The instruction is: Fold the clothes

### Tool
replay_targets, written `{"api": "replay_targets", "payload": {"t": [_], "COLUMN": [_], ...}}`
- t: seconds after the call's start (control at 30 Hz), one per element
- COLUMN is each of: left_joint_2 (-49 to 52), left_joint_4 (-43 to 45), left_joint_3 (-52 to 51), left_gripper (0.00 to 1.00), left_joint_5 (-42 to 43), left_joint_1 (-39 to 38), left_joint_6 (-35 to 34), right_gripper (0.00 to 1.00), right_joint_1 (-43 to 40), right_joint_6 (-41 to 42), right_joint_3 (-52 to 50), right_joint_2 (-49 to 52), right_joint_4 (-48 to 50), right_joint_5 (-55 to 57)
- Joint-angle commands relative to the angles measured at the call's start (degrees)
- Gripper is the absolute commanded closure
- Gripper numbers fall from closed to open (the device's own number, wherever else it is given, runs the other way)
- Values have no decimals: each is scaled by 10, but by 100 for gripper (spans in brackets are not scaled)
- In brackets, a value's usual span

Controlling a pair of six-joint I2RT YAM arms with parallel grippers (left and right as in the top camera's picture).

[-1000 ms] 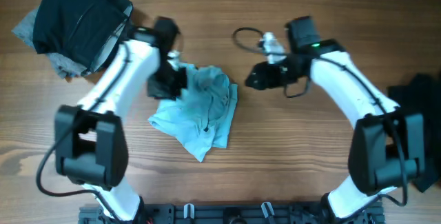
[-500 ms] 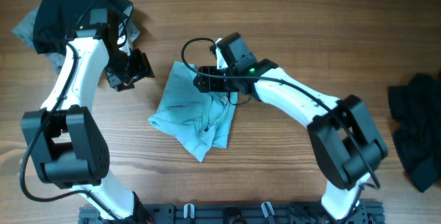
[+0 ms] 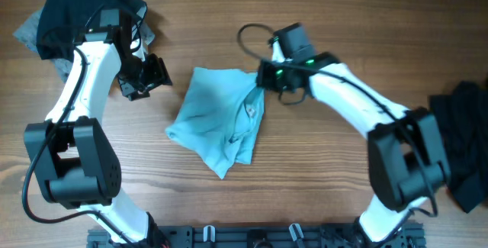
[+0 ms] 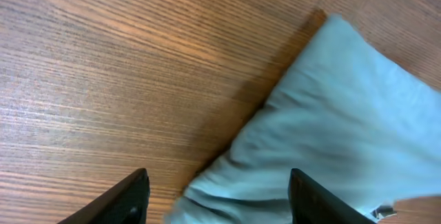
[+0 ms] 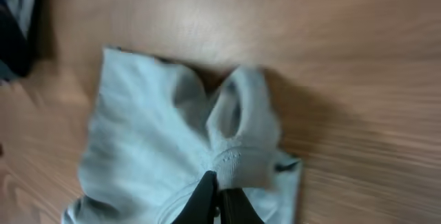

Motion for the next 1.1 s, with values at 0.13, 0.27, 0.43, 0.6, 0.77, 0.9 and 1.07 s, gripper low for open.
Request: {"api": "replay_targets", "payload": {"t": [0.13,0.27,0.43,0.6,0.77,0.9,1.07], "left_joint_2": [-1,-1,-1,-1,-1,-1,-1], "left_joint_4": [-5,-32,-68,-84,-61,26,163], "left_joint_3": [5,5,5,-19,-116,-209,-281], "left_gripper": [27,34,82,50,96,96,96], "left_joint_5": [8,75,106,110,197,258,159], "left_joint_1": [-2,-2,-2,-2,-16,-49,-74], "left_joint_6": [17,84,102,101,101,90,-44], "right_gripper": [62,51,43,35,96,96,96], "right_joint_1": [-79,-96,-32,14,40,46,45], "right_joint_6": [-74,-261,-280,-62,-56,-28,-28], "right_joint_3": [0,0,0,-5,-5,-5,-5], "right_joint_2": [-31,-32,-31,-28,-12,4,5], "right_joint_4": [-66,-97,-211,-201,-116,-104,-89], "right_joint_5": [-25,-212,-177,-124,-124,-115,-111]}}
